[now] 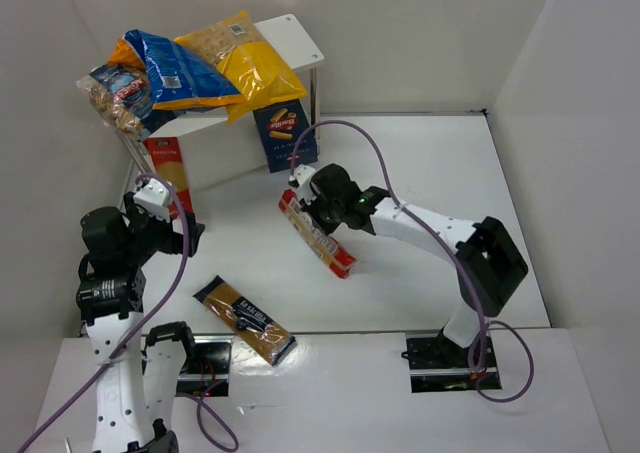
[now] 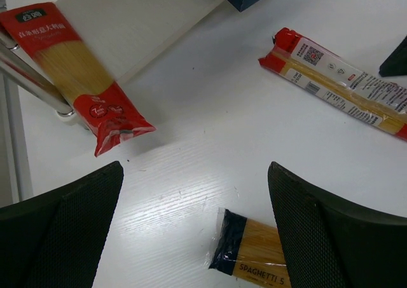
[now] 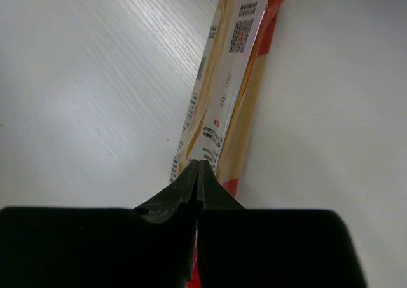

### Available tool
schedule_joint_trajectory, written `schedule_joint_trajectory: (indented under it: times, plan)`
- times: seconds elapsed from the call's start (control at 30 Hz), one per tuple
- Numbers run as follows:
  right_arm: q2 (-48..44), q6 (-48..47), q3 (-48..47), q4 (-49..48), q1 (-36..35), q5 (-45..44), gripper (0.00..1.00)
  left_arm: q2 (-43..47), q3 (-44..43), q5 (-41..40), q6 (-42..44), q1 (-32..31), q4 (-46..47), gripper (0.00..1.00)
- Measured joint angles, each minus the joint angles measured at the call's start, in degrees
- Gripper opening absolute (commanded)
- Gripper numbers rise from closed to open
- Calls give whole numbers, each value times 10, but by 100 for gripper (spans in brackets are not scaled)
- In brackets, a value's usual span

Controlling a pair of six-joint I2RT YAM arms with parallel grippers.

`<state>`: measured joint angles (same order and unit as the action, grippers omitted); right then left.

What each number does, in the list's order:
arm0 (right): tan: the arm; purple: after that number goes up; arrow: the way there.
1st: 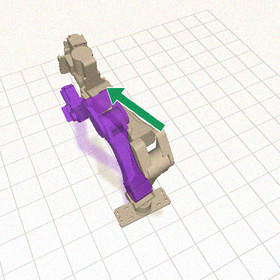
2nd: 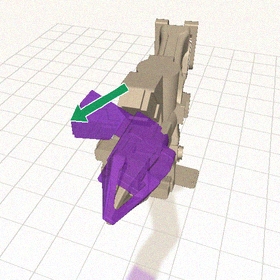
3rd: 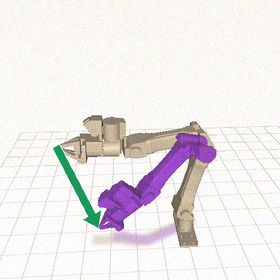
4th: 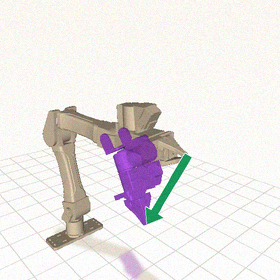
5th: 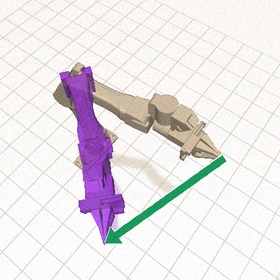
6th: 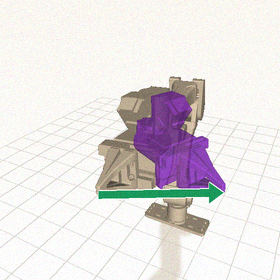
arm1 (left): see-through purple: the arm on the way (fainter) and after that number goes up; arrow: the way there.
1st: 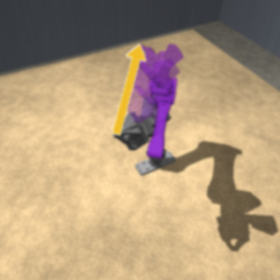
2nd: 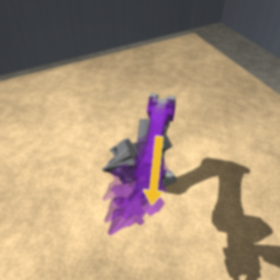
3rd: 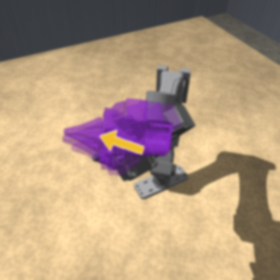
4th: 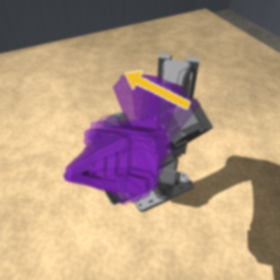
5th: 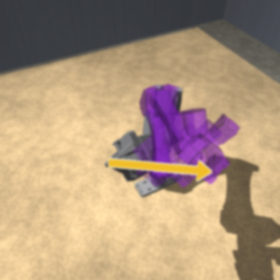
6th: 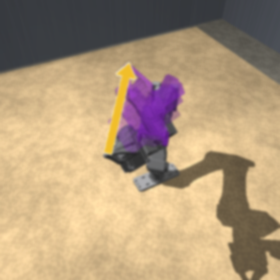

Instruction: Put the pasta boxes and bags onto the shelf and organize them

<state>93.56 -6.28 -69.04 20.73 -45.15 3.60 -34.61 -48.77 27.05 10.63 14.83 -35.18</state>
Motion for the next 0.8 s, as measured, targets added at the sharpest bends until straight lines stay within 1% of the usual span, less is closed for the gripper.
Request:
schedule_joint_trajectory:
  times: [0.03, 0.07, 0.1, 0.17, 0.5, 0.67, 0.8]
  plan:
    - [14, -3, 1, -3, 0, -3, 35, 1, 0, -1, 0, 0, 0, 100]
    - [28, -6, 1, -5, 0, -7, 73, 5, 0, -2, 0, 0, 0, 100]
    - [42, -9, 1, -6, 0, -10, 85, 7, 0, -2, 0, 0, 0, 100]
    - [58, -16, 1, -4, 0, -14, 100, 9, 0, -2, 0, 0, 0, 100]
    - [64, -23, 2, -1, 0, -8, 100, 6, 0, -8, 0, 0, 1, 100]
    - [108, -24, 3, 14, 0, 3, 100, 6, 0, -13, -1, 0, 1, 100]
    - [123, -30, 35, 12, 0, 7, 100, 7, 0, -13, -1, 0, 1, 100]
